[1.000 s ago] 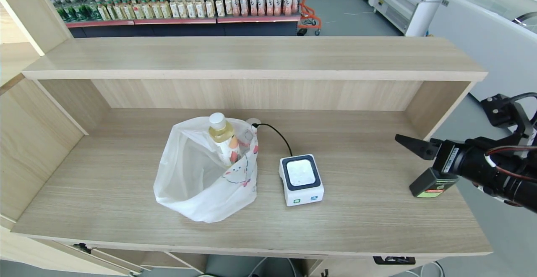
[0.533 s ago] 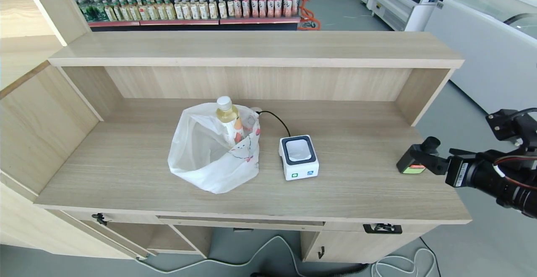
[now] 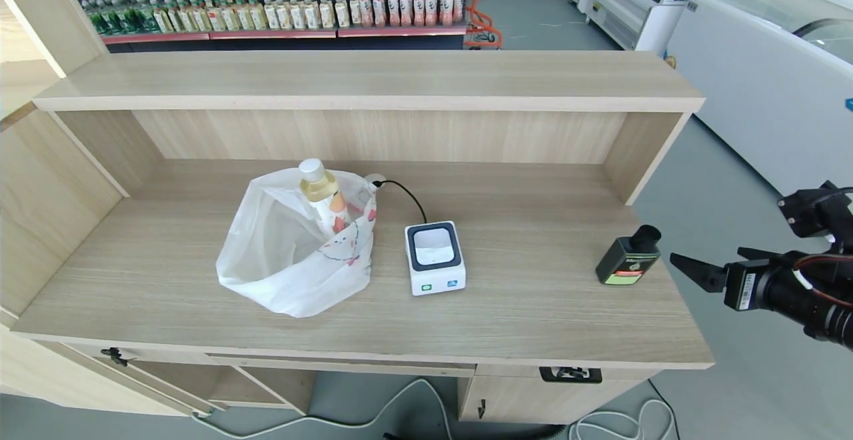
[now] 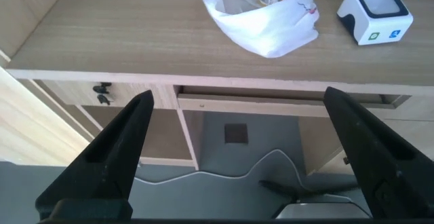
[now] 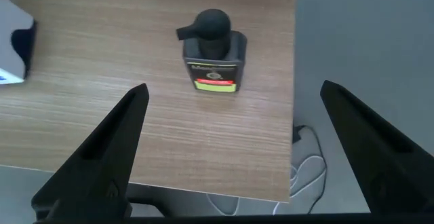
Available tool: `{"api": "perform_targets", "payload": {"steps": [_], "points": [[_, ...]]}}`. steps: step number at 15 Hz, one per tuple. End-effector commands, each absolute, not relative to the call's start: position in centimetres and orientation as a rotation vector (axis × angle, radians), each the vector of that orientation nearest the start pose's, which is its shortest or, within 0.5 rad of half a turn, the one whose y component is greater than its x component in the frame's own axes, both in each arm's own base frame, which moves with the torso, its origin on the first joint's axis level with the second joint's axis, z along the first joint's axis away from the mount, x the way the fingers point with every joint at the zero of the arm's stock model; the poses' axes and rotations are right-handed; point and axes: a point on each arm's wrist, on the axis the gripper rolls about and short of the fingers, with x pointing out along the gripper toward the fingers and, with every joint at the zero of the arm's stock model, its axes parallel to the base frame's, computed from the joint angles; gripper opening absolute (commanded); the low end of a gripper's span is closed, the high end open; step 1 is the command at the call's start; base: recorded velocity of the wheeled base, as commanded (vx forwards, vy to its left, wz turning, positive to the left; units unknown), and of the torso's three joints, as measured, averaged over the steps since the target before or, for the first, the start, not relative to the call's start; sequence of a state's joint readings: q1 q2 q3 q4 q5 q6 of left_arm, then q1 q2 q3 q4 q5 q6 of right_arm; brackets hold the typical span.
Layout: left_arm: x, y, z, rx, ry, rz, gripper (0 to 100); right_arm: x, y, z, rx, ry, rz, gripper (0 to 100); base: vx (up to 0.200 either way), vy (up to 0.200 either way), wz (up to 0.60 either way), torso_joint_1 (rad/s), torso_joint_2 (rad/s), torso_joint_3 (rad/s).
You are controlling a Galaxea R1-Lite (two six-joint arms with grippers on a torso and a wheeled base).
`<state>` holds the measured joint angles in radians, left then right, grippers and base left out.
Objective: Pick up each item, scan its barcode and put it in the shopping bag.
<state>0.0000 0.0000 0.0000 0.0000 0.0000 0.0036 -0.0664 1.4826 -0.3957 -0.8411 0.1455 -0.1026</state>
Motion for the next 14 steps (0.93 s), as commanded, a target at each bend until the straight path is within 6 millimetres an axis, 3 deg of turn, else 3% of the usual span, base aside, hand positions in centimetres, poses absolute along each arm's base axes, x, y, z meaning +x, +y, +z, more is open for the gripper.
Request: {"api": "perform_targets", "payload": {"steps": [1, 5, 9, 14], "points": [[-2.3, 0.0, 7.6, 0.003, -0.002, 0.0, 100, 22.2, -1.5, 14.9, -0.096, 0.264, 0.079, 100, 0.0, -0.2, 0.0, -0.002, 0.0, -0.007], [-2.3, 0.0, 7.6, 0.002, -0.002, 0.0, 100, 23.1, -1.6, 14.5, -0.106, 0.28, 0.082, 100, 0.0, -0.2, 0.0, 0.001, 0.0, 0.002], [-2.3, 0.0, 7.5, 0.002, 0.0, 0.0, 100, 24.9, -1.5, 12.9, -0.174, 0.336, 0.116, 100, 0.0, 0.0, 0.0, 0.0, 0.0, 0.0], [-2.3, 0.0, 7.5, 0.002, 0.0, 0.0, 100, 28.0, 0.3, 11.4, -0.207, 0.377, 0.194, 100, 0.0, 0.0, 0.0, 0.0, 0.0, 0.0]]}}
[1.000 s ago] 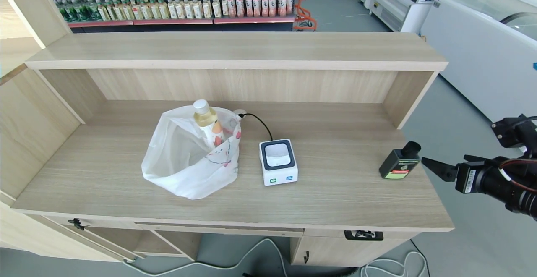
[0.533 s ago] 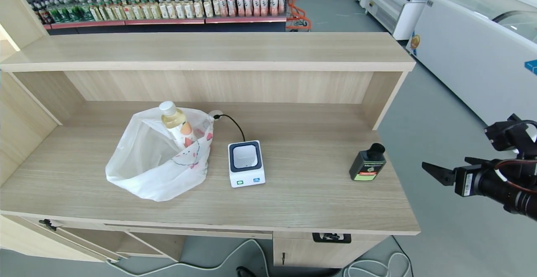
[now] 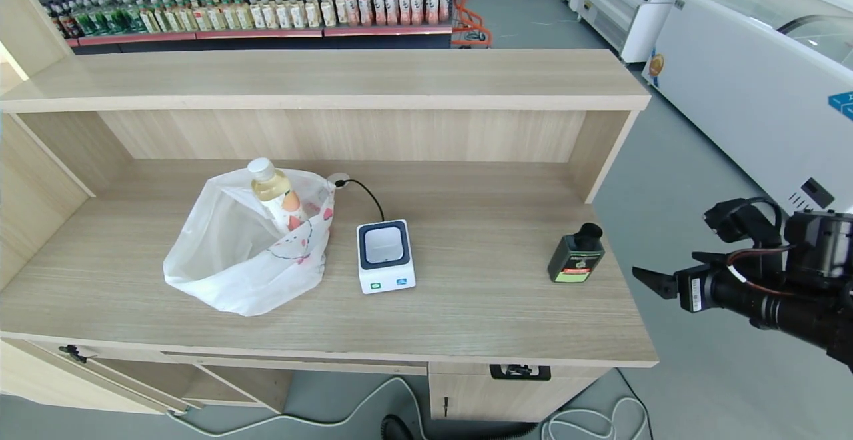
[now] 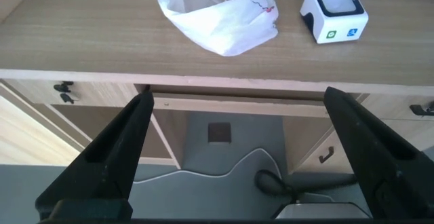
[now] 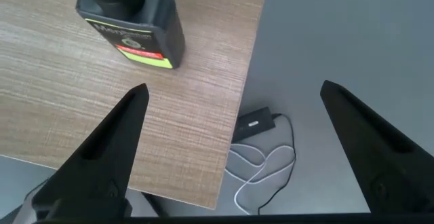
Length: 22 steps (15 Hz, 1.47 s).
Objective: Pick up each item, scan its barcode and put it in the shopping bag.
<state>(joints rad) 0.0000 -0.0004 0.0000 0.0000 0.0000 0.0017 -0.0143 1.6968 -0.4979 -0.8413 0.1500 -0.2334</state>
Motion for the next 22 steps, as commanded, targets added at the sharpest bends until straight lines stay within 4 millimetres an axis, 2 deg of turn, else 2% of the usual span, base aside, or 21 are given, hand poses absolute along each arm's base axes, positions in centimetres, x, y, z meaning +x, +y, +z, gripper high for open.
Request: {"api": "perform_targets", "payload": {"steps": [1, 8, 11, 14, 22], "points": [[-2.3, 0.0, 7.5, 0.002, 0.0, 0.0, 100, 29.0, 0.4, 11.2, -0.245, 0.368, 0.205, 100, 0.0, 0.0, 0.0, 0.0, 0.0, 0.0], [-2.3, 0.0, 7.5, 0.002, 0.0, 0.0, 100, 30.6, 3.1, 9.1, -0.276, 0.401, 0.344, 100, 0.0, 0.0, 0.0, 0.0, 0.0, 0.0], [-2.3, 0.0, 7.5, 0.002, 0.0, 0.0, 100, 32.3, 4.4, 9.1, -0.302, 0.329, 0.418, 100, 0.0, 0.0, 0.0, 0.0, 0.0, 0.0], [-2.3, 0.0, 7.5, 0.002, 0.0, 0.0, 100, 33.5, 4.7, 9.0, -0.396, 0.291, 0.453, 100, 0.0, 0.0, 0.0, 0.0, 0.0, 0.0], [-2.3, 0.0, 7.5, 0.002, 0.0, 0.0, 100, 35.3, 5.4, 8.1, -0.451, 0.271, 0.487, 100, 0.0, 0.0, 0.0, 0.0, 0.0, 0.0]]}}
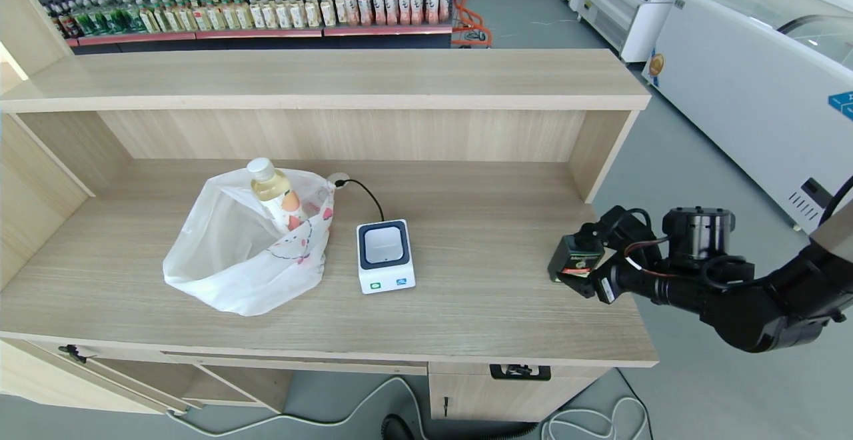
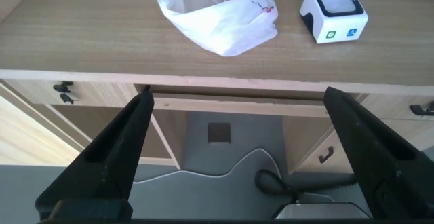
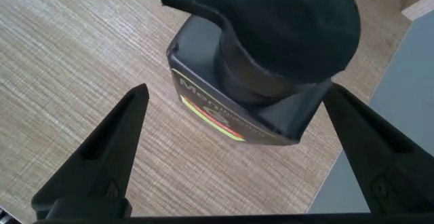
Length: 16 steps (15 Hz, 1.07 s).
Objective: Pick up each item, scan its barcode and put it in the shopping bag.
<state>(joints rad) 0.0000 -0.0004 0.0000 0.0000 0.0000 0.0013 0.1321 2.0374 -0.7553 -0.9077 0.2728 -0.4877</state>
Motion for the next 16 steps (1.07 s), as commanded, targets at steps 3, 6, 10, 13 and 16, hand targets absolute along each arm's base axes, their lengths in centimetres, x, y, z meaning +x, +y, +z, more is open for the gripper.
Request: {"api": "perform_targets", "payload": {"steps": [3, 6, 10, 13, 16], "points": [[-2.3, 0.0, 7.5, 0.002, 0.0, 0.0, 100, 36.4, 5.6, 8.3, -0.45, 0.24, 0.52, 100, 0.0, 0.0, 0.0, 0.0, 0.0, 0.0], [-2.3, 0.0, 7.5, 0.002, 0.0, 0.0, 100, 37.2, 6.3, 8.1, -0.462, 0.227, 0.536, 100, 0.0, 0.0, 0.0, 0.0, 0.0, 0.0], [-2.3, 0.0, 7.5, 0.002, 0.0, 0.0, 100, 37.9, 7.1, 7.4, -0.464, 0.226, 0.555, 100, 0.0, 0.0, 0.0, 0.0, 0.0, 0.0], [-2.3, 0.0, 7.5, 0.002, 0.0, 0.0, 100, 38.5, 7.5, 7.1, -0.464, 0.227, 0.562, 100, 0.0, 0.0, 0.0, 0.0, 0.0, 0.0], [-2.3, 0.0, 7.5, 0.002, 0.0, 0.0, 100, 39.2, 7.7, 6.9, -0.465, 0.221, 0.563, 0, 0.0, 0.0, 0.0, 0.0, 0.0, 0.0]]}}
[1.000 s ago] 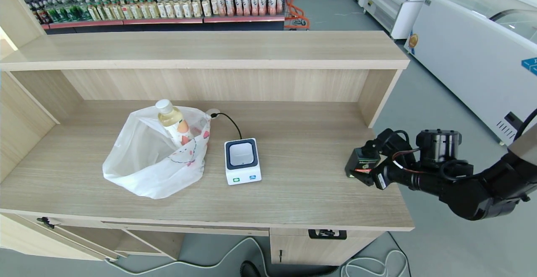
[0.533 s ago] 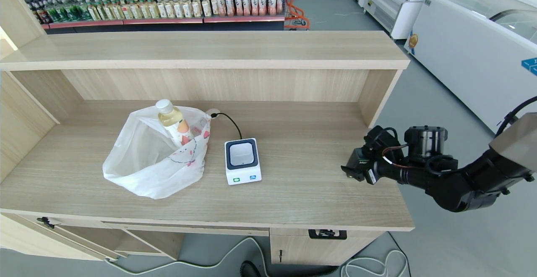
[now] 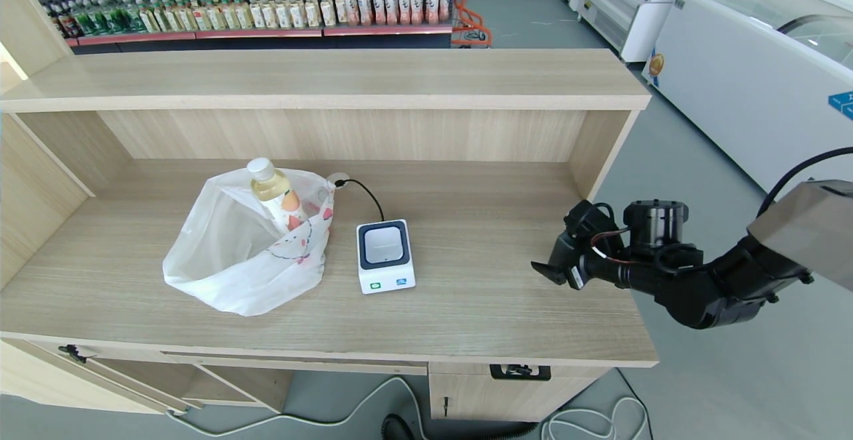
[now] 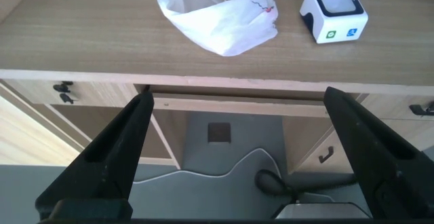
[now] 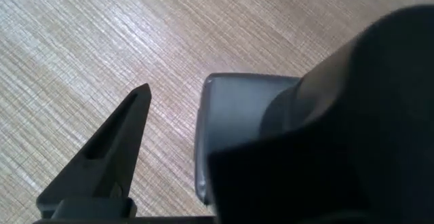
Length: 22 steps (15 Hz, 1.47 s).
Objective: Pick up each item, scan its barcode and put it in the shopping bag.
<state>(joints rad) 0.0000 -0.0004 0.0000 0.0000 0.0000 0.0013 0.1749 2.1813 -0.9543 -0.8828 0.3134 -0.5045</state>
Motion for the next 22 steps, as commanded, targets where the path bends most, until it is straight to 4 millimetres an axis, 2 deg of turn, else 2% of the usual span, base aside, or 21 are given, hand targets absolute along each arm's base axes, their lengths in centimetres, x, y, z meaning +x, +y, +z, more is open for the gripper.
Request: {"api": "perform_targets", "payload": {"steps": [1, 4, 8, 9, 11, 13, 15, 16, 17, 18, 20, 21, 22], "points": [[-2.3, 0.0, 7.5, 0.002, 0.0, 0.0, 100, 39.2, 7.7, 7.2, -0.466, 0.213, 0.563, 0, 0.0, 0.0, 0.0, 0.0, 0.0, 0.0], [-2.3, 0.0, 7.5, 0.002, 0.0, 0.0, 100, 38.6, 7.6, 8.9, -0.467, 0.173, 0.565, 0, 0.0, 0.0, 0.0, 0.0, 0.0, 0.0], [-2.3, 0.0, 7.5, 0.002, 0.0, 0.0, 100, 36.7, 7.1, 11.3, -0.457, 0.122, 0.585, 0, 0.0, 0.0, 0.0, 0.0, 0.0, 0.0], [-2.3, 0.0, 7.5, 0.002, 0.0, 0.0, 100, 34.7, 6.8, 13.4, -0.425, 0.086, 0.599, 0, 0.0, 0.0, 0.0, 0.0, 0.0, 0.0], [-2.3, 0.0, 7.5, 0.002, 0.0, 0.0, 100, 32.0, 6.5, 17.1, -0.355, -0.002, 0.618, 0, 0.0, 0.0, 0.0, 0.0, 0.0, 0.0], [-2.3, 0.0, 7.5, 0.002, 0.0, 0.0, 100, 27.9, 6.9, 21.7, -0.178, -0.134, 0.784, 0, 0.0, 0.0, 0.0, 0.0, 0.0, 0.0], [-2.3, 0.0, 7.5, 0.002, 0.0, 0.0, 100, 23.9, 7.8, 25.2, -0.141, -0.31, 0.986, 0, 0.0, 0.0, 0.0, 0.0, 0.0, 0.0], [-2.3, 0.0, 7.5, 0.002, 0.0, 0.0, 100, 23.1, 8.1, 25.9, -0.16, -0.357, 1.036, 0, 0.0, 0.0, 0.0, 0.0, 0.0, 0.0], [-2.3, 0.0, 7.5, 0.002, 0.0, 0.0, 100, 21.5, 8.9, 27.2, -0.245, -0.484, 1.142, 0, 0.0, 0.0, 0.0, 0.0, 0.0, 0.0], [-2.3, 0.0, 7.5, 0.002, 0.0, 0.0, 100, 20.5, 9.6, 27.6, -0.32, -0.569, 1.206, 0, 0.0, 0.0, 0.0, 0.0, 0.0, 0.0], [-2.3, 0.0, 7.5, 0.002, 0.0, 0.0, 100, 19.0, 11.0, 27.8, -0.447, -0.72, 1.324, 0, 0.0, 0.0, 0.0, 0.0, 0.0, 0.0], [-2.3, 0.0, 7.5, 0.002, 0.0, 0.0, 100, 18.0, 12.4, 27.9, -0.522, -0.844, 1.379, 0, 0.0, 0.0, 0.0, 0.0, 0.0, 0.0], [-2.3, 0.0, 7.5, 0.002, 0.0, 0.0, 100, 17.5, 13.2, 27.7, -0.547, -0.894, 1.404, 0, 0.0, 0.0, 0.0, 0.0, 0.0, 0.0]]}}
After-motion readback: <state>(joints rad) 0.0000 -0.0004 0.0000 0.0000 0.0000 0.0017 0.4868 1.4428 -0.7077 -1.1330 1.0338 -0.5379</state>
